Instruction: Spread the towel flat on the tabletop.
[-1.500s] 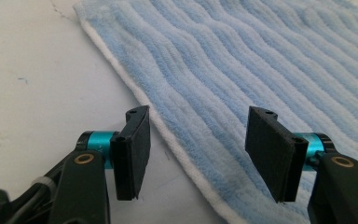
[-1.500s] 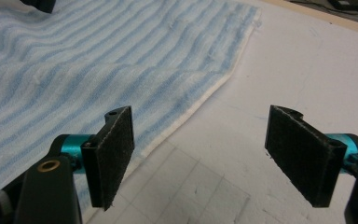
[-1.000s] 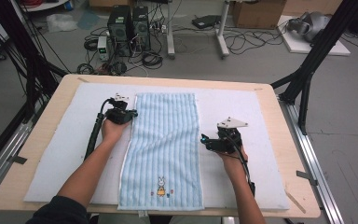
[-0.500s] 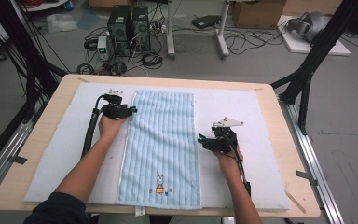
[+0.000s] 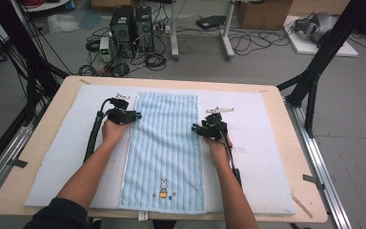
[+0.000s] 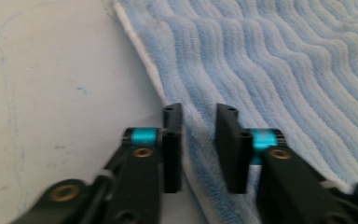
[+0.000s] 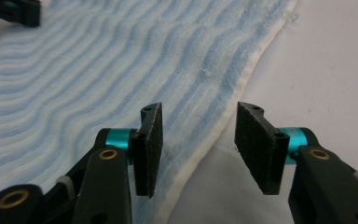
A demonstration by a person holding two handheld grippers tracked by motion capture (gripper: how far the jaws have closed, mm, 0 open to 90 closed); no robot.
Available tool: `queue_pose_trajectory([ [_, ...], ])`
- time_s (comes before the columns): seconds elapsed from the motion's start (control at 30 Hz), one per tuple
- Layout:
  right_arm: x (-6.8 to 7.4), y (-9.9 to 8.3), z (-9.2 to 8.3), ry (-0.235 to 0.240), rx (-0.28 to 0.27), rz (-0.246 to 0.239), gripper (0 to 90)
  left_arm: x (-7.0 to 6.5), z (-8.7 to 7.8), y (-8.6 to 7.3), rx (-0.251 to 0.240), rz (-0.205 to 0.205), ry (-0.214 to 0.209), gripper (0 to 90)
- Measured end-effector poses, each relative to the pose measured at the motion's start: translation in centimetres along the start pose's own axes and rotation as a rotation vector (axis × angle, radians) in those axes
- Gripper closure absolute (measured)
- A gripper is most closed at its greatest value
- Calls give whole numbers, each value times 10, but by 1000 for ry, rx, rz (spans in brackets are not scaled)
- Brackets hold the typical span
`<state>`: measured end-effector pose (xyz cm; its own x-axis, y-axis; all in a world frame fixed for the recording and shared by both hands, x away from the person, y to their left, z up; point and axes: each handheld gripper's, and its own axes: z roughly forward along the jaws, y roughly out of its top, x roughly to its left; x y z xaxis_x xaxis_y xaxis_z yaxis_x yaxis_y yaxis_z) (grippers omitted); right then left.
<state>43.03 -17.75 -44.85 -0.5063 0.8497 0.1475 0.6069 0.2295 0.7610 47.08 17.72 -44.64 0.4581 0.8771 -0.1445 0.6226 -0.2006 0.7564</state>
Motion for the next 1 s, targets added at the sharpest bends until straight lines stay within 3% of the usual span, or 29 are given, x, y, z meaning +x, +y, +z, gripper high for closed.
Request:
queue_pose_trajectory([
  [0.07, 0, 2, 5, -35, 14, -30, 650, 0, 1, -1, 0, -3, -21, 841],
  [0.17, -6, 3, 5, -24, 11, -33, 865, -1, 1, 0, -2, -6, -14, 856],
  [0.4, -9, 10, 12, -174, -27, -70, 897, -6, 10, 1, -63, -45, 48, 852],
  [0.47, -12, 11, 13, -192, -20, -42, 876, -6, 10, 1, -69, -53, 51, 789],
  [0.53, -16, 11, 10, -169, -48, -16, 818, -3, 8, 1, -67, -78, 46, 583],
  [0.63, -17, 11, 4, -140, -50, -15, 746, -1, 1, -1, -54, -42, 39, 526],
  [0.7, -16, 11, -2, -123, -62, -21, 690, -1, -7, -7, -108, -39, 26, 520],
  [0.8, -13, 11, -12, -99, -90, -14, 578, 2, -13, -12, -82, -47, -43, 453],
  [0.9, -7, 9, -25, -81, -103, -49, 515, -2, -23, -19, -139, -22, -61, 447],
  [1.0, -1, 4, -38, -62, -114, -74, 484, -6, -34, -23, -137, -5, -92, 445],
])
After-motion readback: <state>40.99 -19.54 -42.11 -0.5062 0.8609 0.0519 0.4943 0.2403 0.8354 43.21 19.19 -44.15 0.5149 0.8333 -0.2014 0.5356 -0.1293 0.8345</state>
